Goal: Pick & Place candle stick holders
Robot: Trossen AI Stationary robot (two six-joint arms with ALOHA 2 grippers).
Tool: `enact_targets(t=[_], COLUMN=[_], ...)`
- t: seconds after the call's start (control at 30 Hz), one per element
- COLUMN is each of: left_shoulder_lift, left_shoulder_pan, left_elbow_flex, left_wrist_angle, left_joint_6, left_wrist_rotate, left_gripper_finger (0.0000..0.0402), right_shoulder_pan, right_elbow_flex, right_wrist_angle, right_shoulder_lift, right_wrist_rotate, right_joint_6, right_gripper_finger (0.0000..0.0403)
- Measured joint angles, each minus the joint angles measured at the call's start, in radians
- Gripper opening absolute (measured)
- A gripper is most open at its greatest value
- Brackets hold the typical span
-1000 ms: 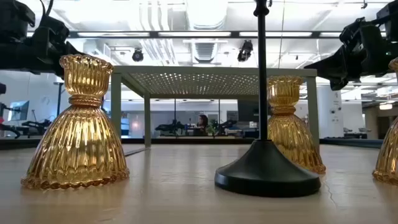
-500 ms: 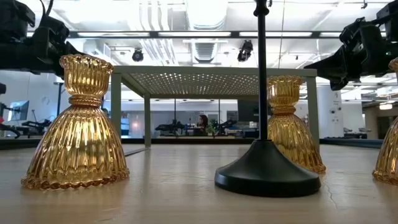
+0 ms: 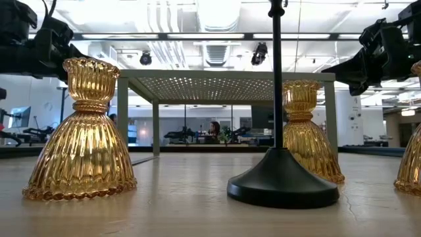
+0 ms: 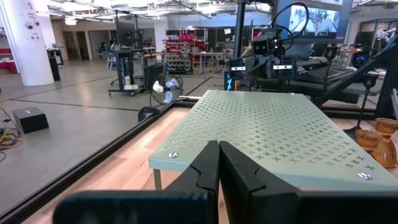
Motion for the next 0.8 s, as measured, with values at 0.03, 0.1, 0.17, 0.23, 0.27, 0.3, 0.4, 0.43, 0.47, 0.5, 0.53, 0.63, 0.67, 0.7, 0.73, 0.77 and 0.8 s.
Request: enact_targets(t=[0.03,0.1,0.17,0.23,0.27,0.3,0.4,0.43,0.47,0.5,0.53,0.63,0.67,0.7,0.73,0.77,0.8], left_shoulder_lift=[0.000,0.000,0.000,0.000,0.000,0.000,0.000,0.000,0.000,0.000,0.000,0.000,0.000,0.000,0.000,0.000,0.000], left_shoulder_pan=[0.000,0.000,0.000,0.000,0.000,0.000,0.000,0.000,0.000,0.000,0.000,0.000,0.000,0.000,0.000,0.000,0.000], left_elbow_flex=[0.000,0.000,0.000,0.000,0.000,0.000,0.000,0.000,0.000,0.000,0.000,0.000,0.000,0.000,0.000,0.000,0.000], left_wrist_angle=[0.000,0.000,0.000,0.000,0.000,0.000,0.000,0.000,0.000,0.000,0.000,0.000,0.000,0.000,0.000,0.000,0.000], left_joint_6=[0.000,0.000,0.000,0.000,0.000,0.000,0.000,0.000,0.000,0.000,0.000,0.000,0.000,0.000,0.000,0.000,0.000], left_wrist_rotate=[0.000,0.000,0.000,0.000,0.000,0.000,0.000,0.000,0.000,0.000,0.000,0.000,0.000,0.000,0.000,0.000,0.000], left_gripper_finger=[0.0014,0.0014,0.0014,0.0014,0.0014,0.0014,0.0014,0.0014,0.0014,0.0014,0.0014,0.0014,0.0014,0.0014,0.0014,0.0014,0.0014], right_shoulder_pan=[0.000,0.000,0.000,0.000,0.000,0.000,0.000,0.000,0.000,0.000,0.001,0.002,0.004,0.010,0.017,0.025,0.032], right_elbow_flex=[0.000,0.000,0.000,0.000,0.000,0.000,0.000,0.007,0.025,0.054,0.093,0.247,0.302,0.355,0.405,0.453,0.495], right_wrist_angle=[0.000,0.006,0.047,0.148,0.211,0.279,0.491,0.545,0.568,0.566,0.534,0.309,0.209,0.117,0.033,-0.042,-0.099], right_shoulder_lift=[0.000,0.000,0.001,0.003,0.003,0.003,0.001,0.000,0.001,0.005,0.010,0.067,0.101,0.139,0.179,0.220,0.261], right_wrist_rotate=[0.000,0.000,0.009,0.034,0.034,0.030,0.024,0.011,-0.016,-0.056,-0.098,-0.184,-0.203,-0.212,-0.215,-0.217,-0.214], right_joint_6=[0.000,0.000,-0.030,-0.110,-0.131,-0.134,-0.084,-0.076,-0.090,-0.110,-0.119,-0.090,-0.074,-0.060,-0.056,-0.060,-0.068], right_gripper_finger=[0.0008,0.0008,0.0008,0.0008,0.0008,0.0008,0.0008,0.0008,0.0008,0.0008,0.0008,0.0008,0.0008,0.0008,0.0008,0.0008,0.0008])
